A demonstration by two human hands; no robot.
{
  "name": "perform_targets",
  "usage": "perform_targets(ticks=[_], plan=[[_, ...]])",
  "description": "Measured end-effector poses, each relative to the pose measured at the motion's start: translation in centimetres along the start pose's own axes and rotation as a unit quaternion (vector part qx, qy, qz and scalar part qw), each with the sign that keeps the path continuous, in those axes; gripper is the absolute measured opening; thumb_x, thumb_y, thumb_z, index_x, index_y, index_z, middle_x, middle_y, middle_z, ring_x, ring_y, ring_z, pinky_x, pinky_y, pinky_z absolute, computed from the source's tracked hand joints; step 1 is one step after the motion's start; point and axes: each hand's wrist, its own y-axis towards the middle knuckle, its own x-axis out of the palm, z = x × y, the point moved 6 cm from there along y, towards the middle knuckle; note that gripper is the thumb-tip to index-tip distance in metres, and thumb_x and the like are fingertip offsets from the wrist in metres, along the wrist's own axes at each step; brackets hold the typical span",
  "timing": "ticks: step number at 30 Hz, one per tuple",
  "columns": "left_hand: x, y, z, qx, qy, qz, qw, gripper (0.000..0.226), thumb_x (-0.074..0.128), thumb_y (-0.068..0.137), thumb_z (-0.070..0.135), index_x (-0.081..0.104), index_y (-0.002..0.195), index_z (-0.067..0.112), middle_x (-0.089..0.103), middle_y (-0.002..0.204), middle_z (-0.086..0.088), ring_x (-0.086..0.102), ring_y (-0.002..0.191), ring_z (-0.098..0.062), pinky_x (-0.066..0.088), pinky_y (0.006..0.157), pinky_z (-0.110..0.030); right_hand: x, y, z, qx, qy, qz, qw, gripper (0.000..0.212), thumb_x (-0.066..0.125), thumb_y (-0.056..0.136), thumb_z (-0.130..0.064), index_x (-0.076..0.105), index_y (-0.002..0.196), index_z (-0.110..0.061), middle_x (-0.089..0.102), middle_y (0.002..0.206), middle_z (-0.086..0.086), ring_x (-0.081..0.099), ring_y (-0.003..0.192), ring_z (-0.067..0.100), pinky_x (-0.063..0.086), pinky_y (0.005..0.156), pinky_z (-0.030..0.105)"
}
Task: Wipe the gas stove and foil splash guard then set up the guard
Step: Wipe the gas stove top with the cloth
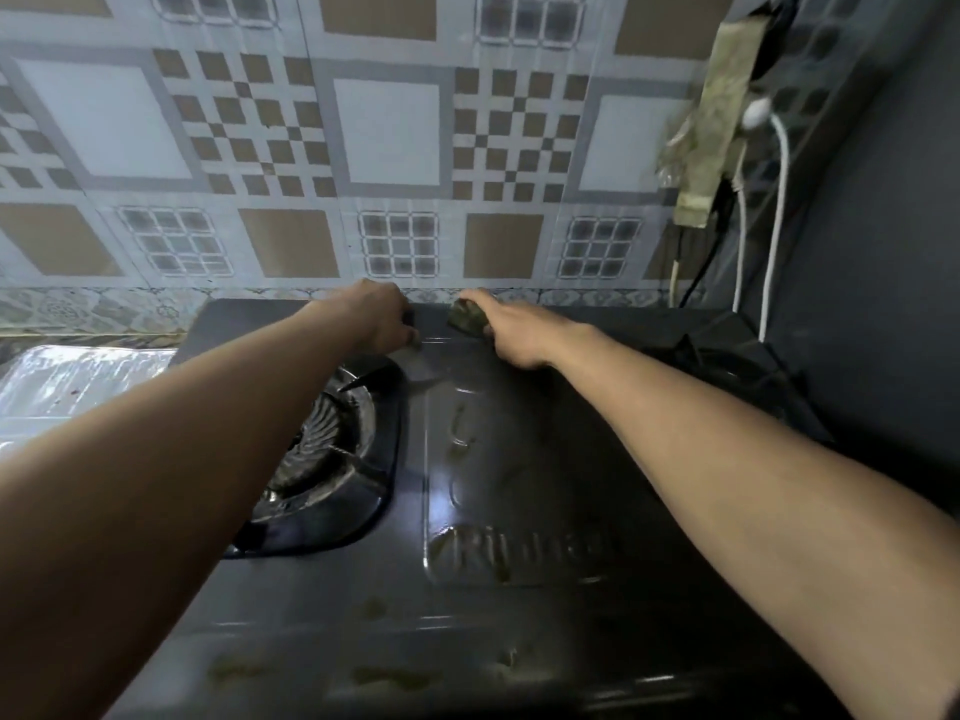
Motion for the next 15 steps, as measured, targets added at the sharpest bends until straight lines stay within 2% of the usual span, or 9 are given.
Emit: perform_targets(ticks=[1, 2, 4, 6, 10, 15], plan=[[0.1, 0.0, 0.6, 0.000, -0.001, -0.001, 1.000, 0.043, 0.065, 0.089, 0.051, 0.068, 0.122, 0.024, 0.065, 0.118, -0.014, 0.059, 0.106, -0.034, 0.050, 0.089, -0.040, 0.0, -0.2, 0.7, -0.001, -0.017, -0.004, 1.000, 0.080, 0.040, 0.094, 0.004, 0.012, 0.157, -0.035, 0.026, 0.162, 0.002, 0.037, 0.139, 0.030, 0.037, 0.104, 0.039], [0.2, 0.0, 1.2, 0.002, 0.001, 0.000, 1.000, 0.045, 0.064, 0.089, 0.052, 0.067, 0.124, 0.024, 0.064, 0.119, -0.015, 0.058, 0.107, -0.035, 0.049, 0.088, -0.039, 0.0, -0.5, 1.4, -0.001, -0.034, -0.010, 0.999, 0.081, 0.037, 0.095, 0.005, 0.009, 0.158, -0.036, 0.013, 0.165, -0.002, 0.022, 0.149, 0.026, 0.025, 0.115, 0.038], [0.3, 0.1, 2.5, 0.006, 0.001, 0.004, 1.000, 0.048, 0.061, 0.091, 0.054, 0.064, 0.128, 0.023, 0.063, 0.121, -0.016, 0.058, 0.109, -0.035, 0.047, 0.083, -0.038, -0.2, -1.1, 2.7, -0.004, -0.060, -0.021, 0.998, 0.079, 0.033, 0.096, 0.006, 0.007, 0.158, -0.035, 0.000, 0.166, -0.004, 0.004, 0.152, 0.021, 0.008, 0.120, 0.037], [0.5, 0.2, 3.8, 0.008, -0.006, -0.002, 1.000, 0.050, 0.059, 0.092, 0.054, 0.061, 0.131, 0.022, 0.062, 0.124, -0.016, 0.057, 0.111, -0.035, 0.043, 0.081, -0.037, -0.6, -1.6, 3.8, -0.001, -0.070, -0.024, 0.997, 0.077, 0.032, 0.096, 0.006, 0.008, 0.158, -0.034, -0.001, 0.166, -0.004, 0.004, 0.152, 0.020, 0.005, 0.120, 0.036], [1.1, 0.7, 6.4, 0.012, -0.010, -0.003, 1.000, 0.053, 0.057, 0.093, 0.054, 0.059, 0.133, 0.020, 0.060, 0.128, -0.016, 0.055, 0.117, -0.036, 0.045, 0.092, -0.041, -0.9, -2.2, 5.5, 0.004, -0.066, -0.019, 0.998, 0.079, 0.032, 0.095, 0.008, 0.010, 0.158, -0.035, -0.001, 0.166, -0.006, 0.005, 0.152, 0.021, 0.006, 0.120, 0.037], [1.8, 1.3, 9.1, 0.025, 0.007, 0.003, 1.000, 0.040, 0.056, 0.093, 0.052, 0.063, 0.115, 0.019, 0.064, 0.115, -0.015, 0.059, 0.105, -0.034, 0.043, 0.081, -0.037, -1.1, -2.6, 7.5, 0.015, -0.047, -0.023, 0.999, 0.081, 0.032, 0.092, 0.009, 0.013, 0.157, -0.037, 0.000, 0.166, -0.008, 0.007, 0.152, 0.022, 0.006, 0.120, 0.038]])
